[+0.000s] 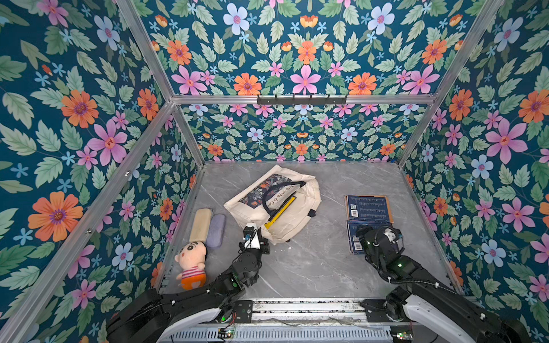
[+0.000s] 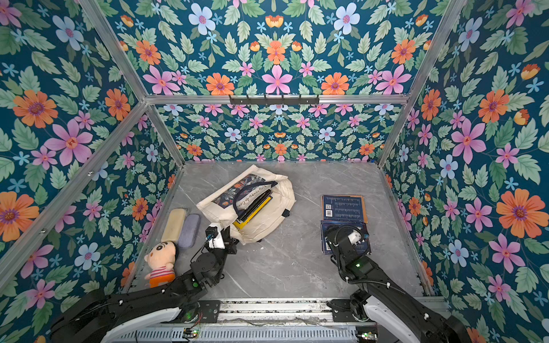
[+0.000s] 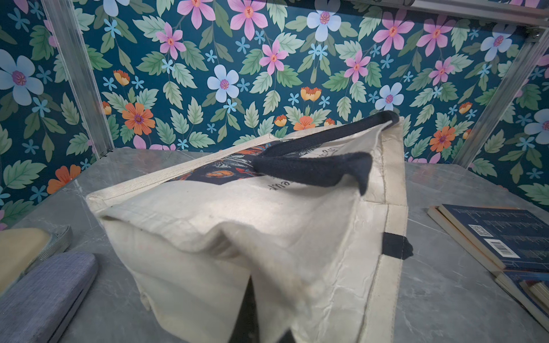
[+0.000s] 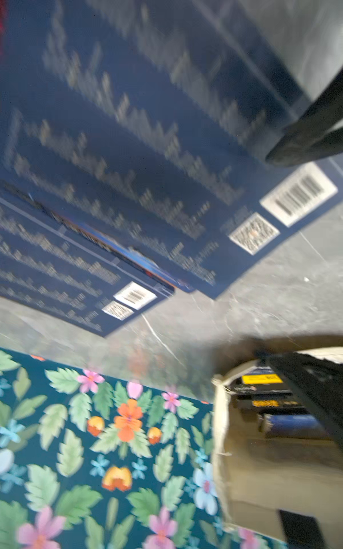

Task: Take out the books from the canvas bag
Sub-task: Place the book on the book, then pick up the book from the canvas bag.

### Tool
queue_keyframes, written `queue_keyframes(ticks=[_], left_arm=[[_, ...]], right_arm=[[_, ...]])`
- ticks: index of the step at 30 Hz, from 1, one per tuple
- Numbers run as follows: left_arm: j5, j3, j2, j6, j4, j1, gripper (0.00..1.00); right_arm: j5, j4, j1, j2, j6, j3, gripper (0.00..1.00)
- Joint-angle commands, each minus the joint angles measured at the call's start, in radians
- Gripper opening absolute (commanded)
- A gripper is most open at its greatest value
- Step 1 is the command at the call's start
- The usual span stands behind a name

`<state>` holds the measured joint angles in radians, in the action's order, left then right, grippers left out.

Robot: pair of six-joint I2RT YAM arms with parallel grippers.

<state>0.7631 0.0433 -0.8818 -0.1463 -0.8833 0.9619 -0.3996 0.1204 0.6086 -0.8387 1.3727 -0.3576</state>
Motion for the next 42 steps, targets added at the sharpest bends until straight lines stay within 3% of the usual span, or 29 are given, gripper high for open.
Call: queue_keyframes(ticks=[1,7,13,20,31,42], left_arm=[[-0.012,-0.008,0.010,0.016,-0.020,0.000,0.00],[-0.049,-0.018,0.019,0.022,-0.038,0.000,0.00],[-0.095,-0.026,0.025,0.026,-0.060,0.000,0.00],[-0.203,-0.043,0.043,0.037,-0.098,0.000,0.00],[-0.240,-0.042,0.031,0.040,-0.103,0.000,0.00],[-0.246,-0.036,0.004,0.042,-0.114,0.000,0.00]], right_arm=[[0.009,-0.205,0.076,-0.102,-0.119,-0.056,0.93],[0.094,-0.436,0.189,-0.352,-0.221,-0.192,0.87],[0.231,-0.685,0.229,-0.620,-0.259,-0.310,0.79],[0.283,-0.816,0.236,-0.849,-0.279,-0.429,0.76],[0.322,-0.918,0.235,-1.094,-0.360,-0.633,0.71],[0.339,-0.923,0.227,-1.214,-0.414,-0.783,0.64]])
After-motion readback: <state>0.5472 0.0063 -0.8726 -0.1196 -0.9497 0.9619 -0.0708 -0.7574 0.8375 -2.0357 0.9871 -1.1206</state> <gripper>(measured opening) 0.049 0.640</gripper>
